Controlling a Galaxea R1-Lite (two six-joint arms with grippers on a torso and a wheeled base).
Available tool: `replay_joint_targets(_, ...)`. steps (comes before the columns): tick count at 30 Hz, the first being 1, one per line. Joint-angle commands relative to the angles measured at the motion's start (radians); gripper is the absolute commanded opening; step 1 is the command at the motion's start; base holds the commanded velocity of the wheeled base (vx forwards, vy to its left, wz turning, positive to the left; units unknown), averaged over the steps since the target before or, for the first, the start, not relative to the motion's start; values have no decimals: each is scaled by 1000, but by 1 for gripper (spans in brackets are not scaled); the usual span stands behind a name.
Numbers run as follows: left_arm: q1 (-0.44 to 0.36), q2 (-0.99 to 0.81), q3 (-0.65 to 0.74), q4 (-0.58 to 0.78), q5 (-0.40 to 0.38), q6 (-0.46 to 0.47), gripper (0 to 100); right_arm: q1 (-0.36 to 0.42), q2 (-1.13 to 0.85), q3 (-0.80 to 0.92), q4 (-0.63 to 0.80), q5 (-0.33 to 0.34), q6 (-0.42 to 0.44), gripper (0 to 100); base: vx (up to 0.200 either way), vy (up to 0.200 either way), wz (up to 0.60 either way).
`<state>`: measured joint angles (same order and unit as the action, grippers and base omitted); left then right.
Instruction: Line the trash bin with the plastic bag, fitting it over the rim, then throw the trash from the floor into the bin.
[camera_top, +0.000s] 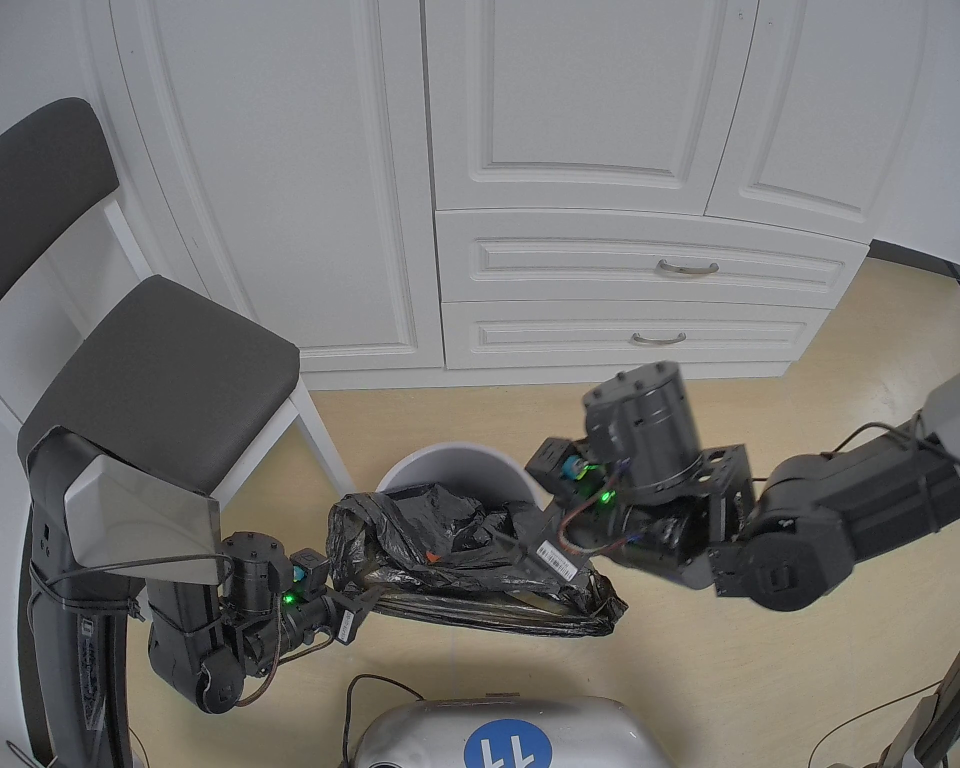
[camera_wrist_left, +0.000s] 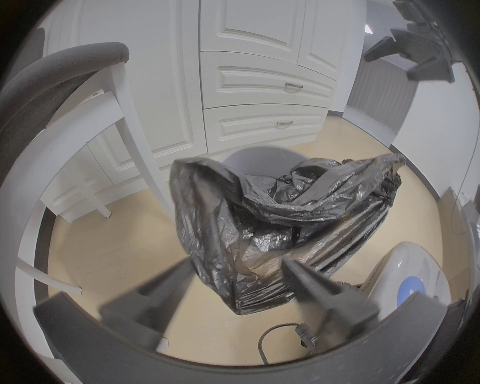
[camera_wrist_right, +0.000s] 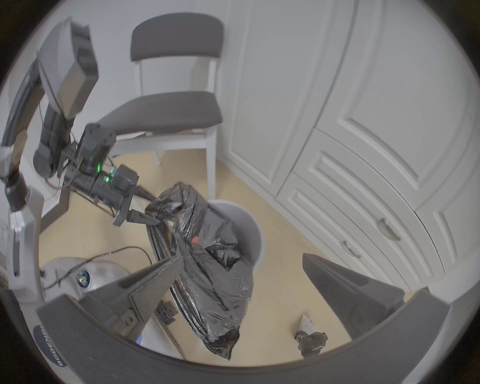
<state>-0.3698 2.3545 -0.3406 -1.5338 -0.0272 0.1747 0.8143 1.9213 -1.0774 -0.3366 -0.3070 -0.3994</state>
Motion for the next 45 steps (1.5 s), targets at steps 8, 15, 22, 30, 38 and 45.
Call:
replay_joint_targets(8,-5,12,14,0,4,19,100,42,143,39,-12,34,-38,100,0,0,0)
replay_joint_targets(15,-5,12,15,0,4,20,100,40,179,40,-18,36,-39,100,0,0,0)
replay_joint_targets(22,-5,6,17,0,4,20,100,-4,260,-18,-19,36,-39,100,0,0,0)
replay_joint_targets(30,-3,3,17,0,4,19,100,-24,294,-24,-18,72,-39,100,0,0,0)
replay_joint_targets(38,-3,3,14,0,4,19,100,-53,303,-104,-21,60,-21,0,0,0,0)
replay_joint_targets(45,-3,2,11,0,4,17,100,-106,326,-249,-19,-18,63,0,0,0,0)
